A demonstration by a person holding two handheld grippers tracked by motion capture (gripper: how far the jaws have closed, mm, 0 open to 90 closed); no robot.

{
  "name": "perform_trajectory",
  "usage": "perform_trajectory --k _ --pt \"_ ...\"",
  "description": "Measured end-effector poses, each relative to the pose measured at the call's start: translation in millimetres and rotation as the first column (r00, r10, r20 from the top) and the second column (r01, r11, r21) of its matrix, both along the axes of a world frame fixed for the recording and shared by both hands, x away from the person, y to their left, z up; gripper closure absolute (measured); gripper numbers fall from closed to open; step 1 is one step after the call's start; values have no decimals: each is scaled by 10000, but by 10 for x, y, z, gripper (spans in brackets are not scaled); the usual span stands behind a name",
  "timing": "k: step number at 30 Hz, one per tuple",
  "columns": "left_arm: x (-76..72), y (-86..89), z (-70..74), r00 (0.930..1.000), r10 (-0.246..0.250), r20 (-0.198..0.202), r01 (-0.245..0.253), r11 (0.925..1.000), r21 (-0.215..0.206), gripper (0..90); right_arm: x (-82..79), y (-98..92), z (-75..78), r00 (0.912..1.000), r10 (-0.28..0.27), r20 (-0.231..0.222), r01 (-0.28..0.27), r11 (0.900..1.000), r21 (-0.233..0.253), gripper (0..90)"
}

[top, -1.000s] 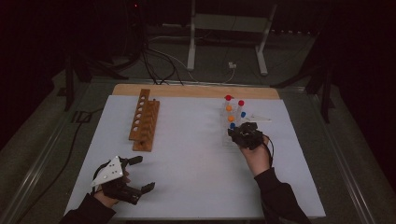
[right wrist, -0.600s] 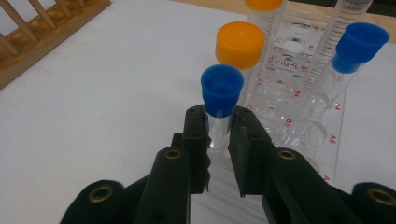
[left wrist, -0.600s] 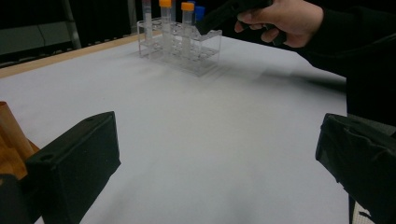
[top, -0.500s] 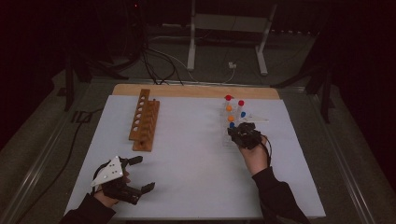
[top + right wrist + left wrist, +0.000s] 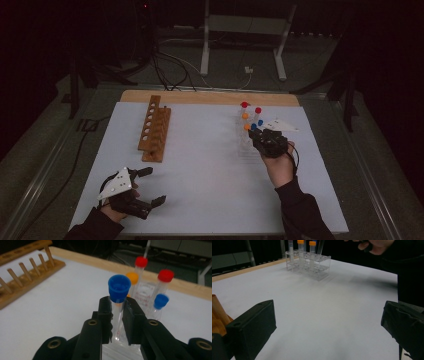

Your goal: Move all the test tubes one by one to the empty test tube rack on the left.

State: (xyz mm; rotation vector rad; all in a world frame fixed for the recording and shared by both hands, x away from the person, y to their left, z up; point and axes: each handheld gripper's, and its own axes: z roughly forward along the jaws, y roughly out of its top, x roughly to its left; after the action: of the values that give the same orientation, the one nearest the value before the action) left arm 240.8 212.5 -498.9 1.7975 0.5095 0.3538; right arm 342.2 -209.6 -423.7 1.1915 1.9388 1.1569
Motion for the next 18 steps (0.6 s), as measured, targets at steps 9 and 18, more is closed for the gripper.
perform_trajectory --k 9,18 --pt "-10 -17 23 10000 -54 42 54 10000 -50 5 -165 48 187 9967 701 398 -706 9975 102 766" --pt "-19 -48 92 9999 39 -97 -41 9998 -219 6 -279 309 96 9816 1907 -54 -1908 9815 -163 766"
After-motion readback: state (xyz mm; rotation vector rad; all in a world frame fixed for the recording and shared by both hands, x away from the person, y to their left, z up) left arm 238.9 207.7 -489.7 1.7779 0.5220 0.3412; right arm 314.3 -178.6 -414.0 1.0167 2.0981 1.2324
